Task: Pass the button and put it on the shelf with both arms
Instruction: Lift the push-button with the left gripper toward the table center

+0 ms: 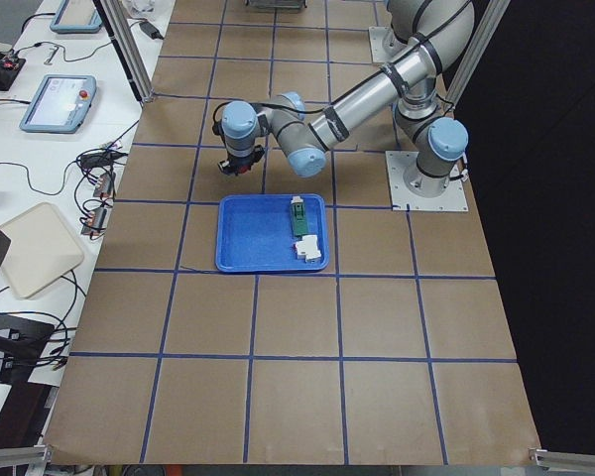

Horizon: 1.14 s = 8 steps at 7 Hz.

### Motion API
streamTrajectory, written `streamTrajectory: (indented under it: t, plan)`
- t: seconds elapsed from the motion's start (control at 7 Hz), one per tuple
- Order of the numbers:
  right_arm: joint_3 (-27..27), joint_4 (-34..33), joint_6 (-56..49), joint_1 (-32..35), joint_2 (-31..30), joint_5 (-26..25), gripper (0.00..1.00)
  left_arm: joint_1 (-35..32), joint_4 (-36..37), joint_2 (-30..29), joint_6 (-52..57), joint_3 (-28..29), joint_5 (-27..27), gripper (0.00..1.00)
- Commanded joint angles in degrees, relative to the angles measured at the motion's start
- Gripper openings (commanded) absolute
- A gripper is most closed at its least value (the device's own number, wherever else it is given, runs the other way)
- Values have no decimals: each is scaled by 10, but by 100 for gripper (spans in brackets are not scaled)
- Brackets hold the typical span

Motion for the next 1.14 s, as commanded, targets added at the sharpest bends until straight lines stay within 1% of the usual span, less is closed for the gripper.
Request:
streamTrajectory:
  t: [0.0,0.14,0.29,0.43,0.57,0.71,0.86,1.0]
  plan:
    - [-1,-4,-1,-1,-2,0,100,-114,-23,5,32,35,-102,0]
    - [-4,-5,-1,-1,-1,-3,100,-154,-15,3,32,37,-173,0]
    - [-3,-11,-1,0,-3,-12,100,-196,-13,3,31,45,-219,0]
    - [-10,-10,3,-1,-3,-34,100,-231,-7,0,27,60,-256,0]
    - [-9,-5,1,-5,-3,-84,100,-256,20,-11,22,78,-300,0]
    - [-8,-2,1,-4,-4,-82,100,-278,24,2,17,85,-336,0]
    - [-11,-3,1,-3,-4,-34,100,-298,30,6,-10,86,-369,0]
    - [-20,-11,-15,-6,-4,8,100,-310,53,11,-31,86,-377,0]
